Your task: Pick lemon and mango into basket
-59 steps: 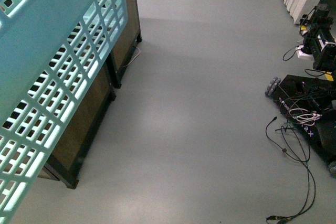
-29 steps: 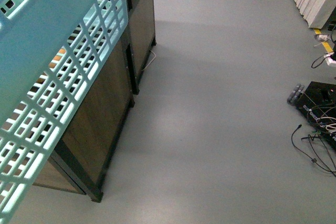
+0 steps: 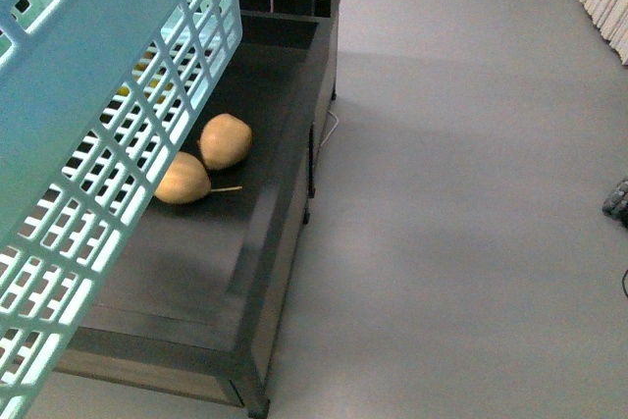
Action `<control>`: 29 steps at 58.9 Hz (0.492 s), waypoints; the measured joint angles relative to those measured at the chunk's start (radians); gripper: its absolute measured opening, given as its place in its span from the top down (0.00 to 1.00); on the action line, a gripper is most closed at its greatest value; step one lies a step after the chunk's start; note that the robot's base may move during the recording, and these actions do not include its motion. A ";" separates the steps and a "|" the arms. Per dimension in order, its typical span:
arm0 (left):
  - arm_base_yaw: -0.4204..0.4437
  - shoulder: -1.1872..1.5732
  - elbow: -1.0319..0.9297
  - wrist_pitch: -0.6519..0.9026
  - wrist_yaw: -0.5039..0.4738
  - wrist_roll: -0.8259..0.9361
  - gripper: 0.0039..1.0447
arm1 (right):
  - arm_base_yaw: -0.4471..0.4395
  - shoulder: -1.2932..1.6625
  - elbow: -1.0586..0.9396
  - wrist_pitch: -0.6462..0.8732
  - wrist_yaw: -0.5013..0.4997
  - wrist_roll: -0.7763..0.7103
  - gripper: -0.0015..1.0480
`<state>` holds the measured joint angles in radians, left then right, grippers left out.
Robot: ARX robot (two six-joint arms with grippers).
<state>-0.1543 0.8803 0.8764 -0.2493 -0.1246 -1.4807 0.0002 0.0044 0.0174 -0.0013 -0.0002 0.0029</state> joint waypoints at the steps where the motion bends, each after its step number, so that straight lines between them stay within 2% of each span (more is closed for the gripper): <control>1: 0.000 0.000 0.000 0.000 0.000 0.000 0.95 | 0.000 -0.002 0.000 0.000 0.002 0.000 0.08; 29: 0.000 0.000 0.000 0.000 0.000 -0.003 0.95 | 0.000 -0.002 0.000 0.000 -0.001 0.000 0.08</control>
<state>-0.1543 0.8806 0.8764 -0.2493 -0.1249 -1.4834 -0.0002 0.0025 0.0174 -0.0010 -0.0013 0.0029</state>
